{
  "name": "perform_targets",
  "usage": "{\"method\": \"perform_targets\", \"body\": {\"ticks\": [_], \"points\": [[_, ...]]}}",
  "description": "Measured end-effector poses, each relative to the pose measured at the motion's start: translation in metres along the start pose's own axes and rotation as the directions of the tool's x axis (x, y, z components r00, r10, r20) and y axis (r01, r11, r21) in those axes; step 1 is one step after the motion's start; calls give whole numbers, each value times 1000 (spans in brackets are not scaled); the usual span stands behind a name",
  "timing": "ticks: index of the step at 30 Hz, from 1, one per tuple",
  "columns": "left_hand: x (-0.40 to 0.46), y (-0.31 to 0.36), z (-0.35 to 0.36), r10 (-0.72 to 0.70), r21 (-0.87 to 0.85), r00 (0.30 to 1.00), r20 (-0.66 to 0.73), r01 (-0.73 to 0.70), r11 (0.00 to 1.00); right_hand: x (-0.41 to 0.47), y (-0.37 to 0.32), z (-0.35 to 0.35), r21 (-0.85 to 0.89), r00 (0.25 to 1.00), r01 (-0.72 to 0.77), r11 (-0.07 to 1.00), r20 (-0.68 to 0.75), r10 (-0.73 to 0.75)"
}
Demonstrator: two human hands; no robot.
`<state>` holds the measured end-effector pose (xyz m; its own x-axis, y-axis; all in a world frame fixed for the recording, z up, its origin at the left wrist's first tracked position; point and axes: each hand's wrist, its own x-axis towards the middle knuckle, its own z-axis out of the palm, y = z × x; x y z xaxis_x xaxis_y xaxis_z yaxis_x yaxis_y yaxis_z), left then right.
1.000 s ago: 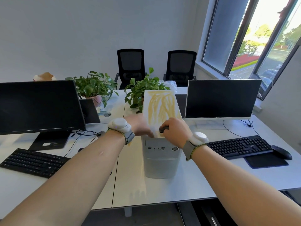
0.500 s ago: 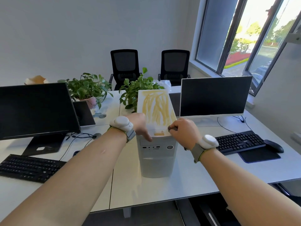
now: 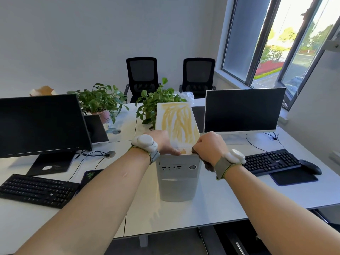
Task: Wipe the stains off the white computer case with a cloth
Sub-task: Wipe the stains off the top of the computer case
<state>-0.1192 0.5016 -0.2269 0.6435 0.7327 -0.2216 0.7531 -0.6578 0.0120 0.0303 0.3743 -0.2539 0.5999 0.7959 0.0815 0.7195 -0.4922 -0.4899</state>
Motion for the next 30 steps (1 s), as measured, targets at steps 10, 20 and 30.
{"method": "perform_targets", "body": {"ticks": [10, 20, 30], "points": [[2, 1, -3, -46, 130, 998, -33, 50, 990, 17, 5, -8, -70, 998, 58, 996, 1, -58], [16, -14, 8, -12, 32, 997, 77, 10, 999, 28, -2, -10, -188, 974, 165, 968, 184, -130], [25, -17, -8, 3, -29, 993, 115, 0, 1000, 30, 2, 17, -109, 986, 169, 980, 34, -166]]}}
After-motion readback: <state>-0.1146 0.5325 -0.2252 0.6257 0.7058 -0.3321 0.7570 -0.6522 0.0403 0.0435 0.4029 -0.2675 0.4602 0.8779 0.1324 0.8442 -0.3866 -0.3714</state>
